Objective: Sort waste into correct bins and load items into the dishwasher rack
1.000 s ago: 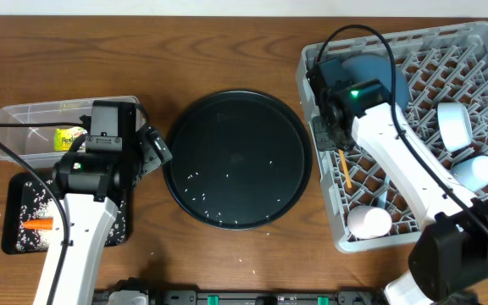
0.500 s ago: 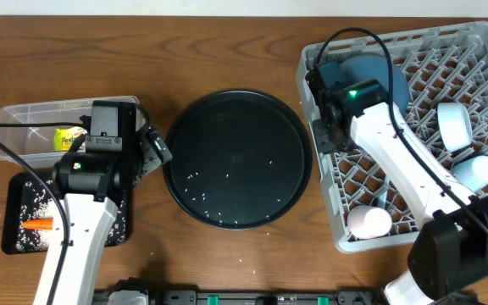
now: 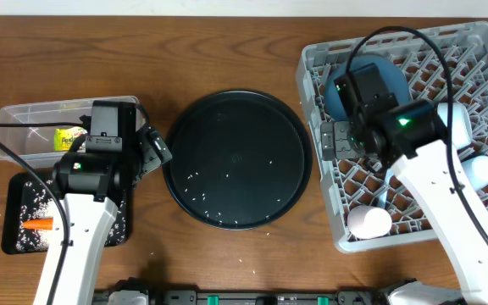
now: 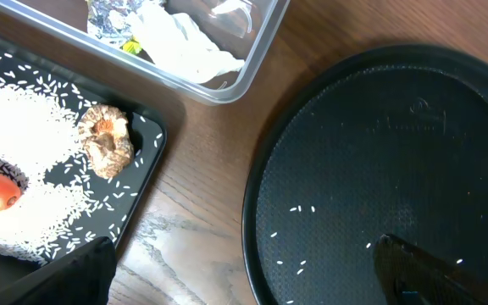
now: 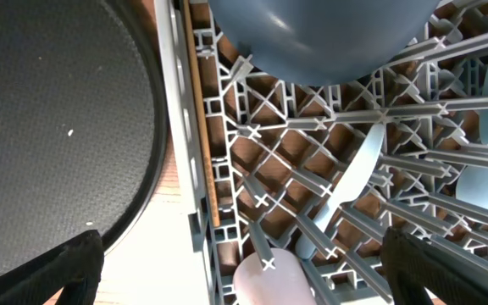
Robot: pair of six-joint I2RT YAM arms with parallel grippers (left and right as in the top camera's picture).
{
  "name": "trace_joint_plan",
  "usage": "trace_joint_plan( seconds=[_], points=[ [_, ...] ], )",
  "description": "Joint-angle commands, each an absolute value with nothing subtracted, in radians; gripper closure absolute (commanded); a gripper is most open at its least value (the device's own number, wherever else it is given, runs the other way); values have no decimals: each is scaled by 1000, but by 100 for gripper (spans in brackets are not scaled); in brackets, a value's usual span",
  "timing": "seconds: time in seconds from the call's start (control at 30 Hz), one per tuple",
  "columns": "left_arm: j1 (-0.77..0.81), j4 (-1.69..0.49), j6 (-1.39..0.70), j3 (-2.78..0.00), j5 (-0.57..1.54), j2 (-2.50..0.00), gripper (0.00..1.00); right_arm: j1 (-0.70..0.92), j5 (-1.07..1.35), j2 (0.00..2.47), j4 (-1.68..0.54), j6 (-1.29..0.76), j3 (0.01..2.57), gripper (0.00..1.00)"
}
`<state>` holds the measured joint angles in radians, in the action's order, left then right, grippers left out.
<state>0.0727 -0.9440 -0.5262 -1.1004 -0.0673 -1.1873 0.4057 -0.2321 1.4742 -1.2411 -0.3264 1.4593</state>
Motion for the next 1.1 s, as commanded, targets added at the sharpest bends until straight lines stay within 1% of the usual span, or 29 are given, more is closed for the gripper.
trace_joint_plan(
  seconds=[0.0,0.63,0.83,1.07],
  points=[
    [68,-949,-524,-1117,-83,-1184,2,393,-228,1478,-1242,-347,1459,1],
    [68,-949,-524,-1117,-83,-1184,2,392,-228,1475,-1243,-347,1454,1],
    [68,-949,-524,-1117,-83,-1184,2,416,-228,1372,-1242,-347,1454,1],
    [68,-949,-524,-1117,-83,-1184,2,435,-228,1135,-1242,-347,1454,1]
  ],
)
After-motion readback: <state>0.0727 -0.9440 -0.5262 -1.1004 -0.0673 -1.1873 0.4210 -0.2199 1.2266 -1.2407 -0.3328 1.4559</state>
